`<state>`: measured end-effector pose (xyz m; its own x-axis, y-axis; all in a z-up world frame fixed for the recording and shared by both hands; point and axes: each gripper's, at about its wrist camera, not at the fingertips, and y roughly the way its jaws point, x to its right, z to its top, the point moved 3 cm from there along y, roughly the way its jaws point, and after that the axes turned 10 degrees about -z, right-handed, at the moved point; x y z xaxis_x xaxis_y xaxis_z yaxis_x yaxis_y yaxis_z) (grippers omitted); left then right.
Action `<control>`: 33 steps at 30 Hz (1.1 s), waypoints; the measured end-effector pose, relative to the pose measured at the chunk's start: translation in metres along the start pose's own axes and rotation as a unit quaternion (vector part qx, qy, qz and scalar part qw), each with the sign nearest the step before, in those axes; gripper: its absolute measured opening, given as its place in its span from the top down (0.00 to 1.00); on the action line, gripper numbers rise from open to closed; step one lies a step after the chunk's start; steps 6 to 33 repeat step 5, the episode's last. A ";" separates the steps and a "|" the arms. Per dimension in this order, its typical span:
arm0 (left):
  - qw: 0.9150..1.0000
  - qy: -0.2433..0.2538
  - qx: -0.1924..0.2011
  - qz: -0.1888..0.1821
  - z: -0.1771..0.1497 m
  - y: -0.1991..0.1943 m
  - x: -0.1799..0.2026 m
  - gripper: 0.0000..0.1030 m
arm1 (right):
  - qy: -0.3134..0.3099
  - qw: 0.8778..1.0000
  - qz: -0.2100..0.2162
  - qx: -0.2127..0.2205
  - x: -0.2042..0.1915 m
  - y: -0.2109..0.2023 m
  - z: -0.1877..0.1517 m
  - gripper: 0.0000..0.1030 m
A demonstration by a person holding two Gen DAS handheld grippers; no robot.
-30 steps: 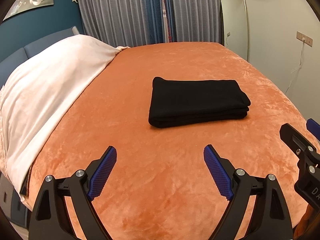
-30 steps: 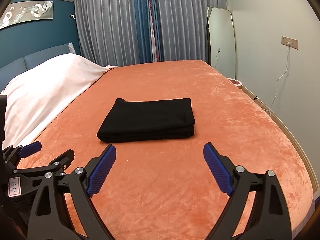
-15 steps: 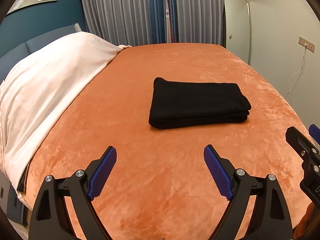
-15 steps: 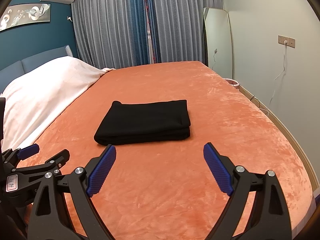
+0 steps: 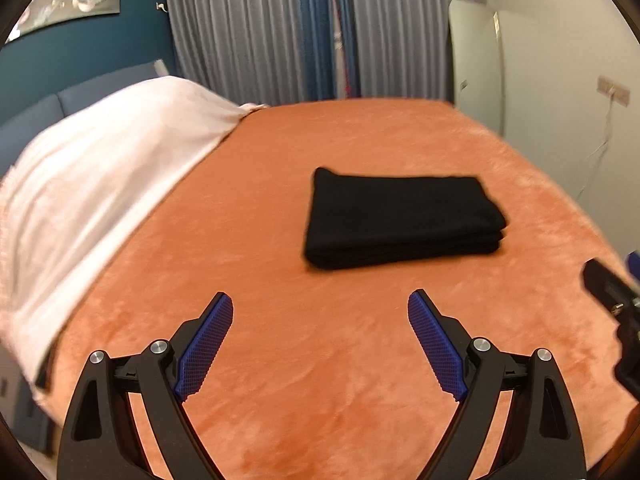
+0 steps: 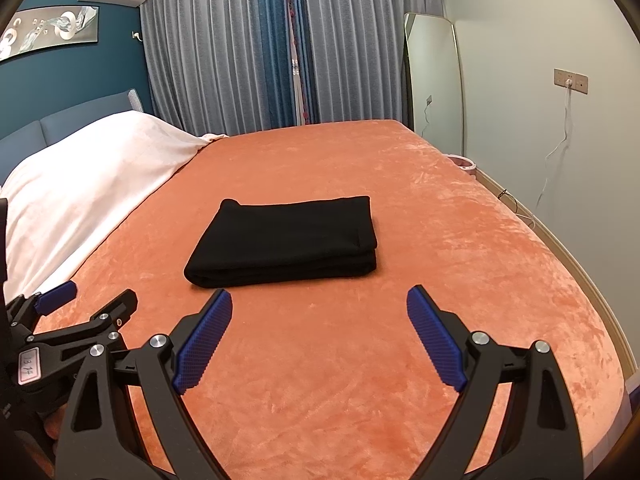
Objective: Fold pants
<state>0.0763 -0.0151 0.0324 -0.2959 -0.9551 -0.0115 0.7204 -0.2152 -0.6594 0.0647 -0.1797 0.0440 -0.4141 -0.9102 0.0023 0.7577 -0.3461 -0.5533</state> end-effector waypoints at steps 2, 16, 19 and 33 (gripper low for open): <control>1.000 0.000 -0.023 0.000 -0.004 0.002 0.001 0.16 | 0.000 1.000 0.000 -0.001 -0.001 -0.001 -0.002 0.15; 0.999 -0.006 -0.033 -0.015 -0.011 0.001 0.000 0.16 | -0.002 1.000 0.001 -0.003 -0.001 -0.002 -0.004 0.15; 0.999 -0.006 -0.033 -0.015 -0.011 0.001 0.000 0.16 | -0.002 1.000 0.001 -0.003 -0.001 -0.002 -0.004 0.15; 0.999 -0.006 -0.033 -0.015 -0.011 0.001 0.000 0.16 | -0.002 1.000 0.001 -0.003 -0.001 -0.002 -0.004 0.15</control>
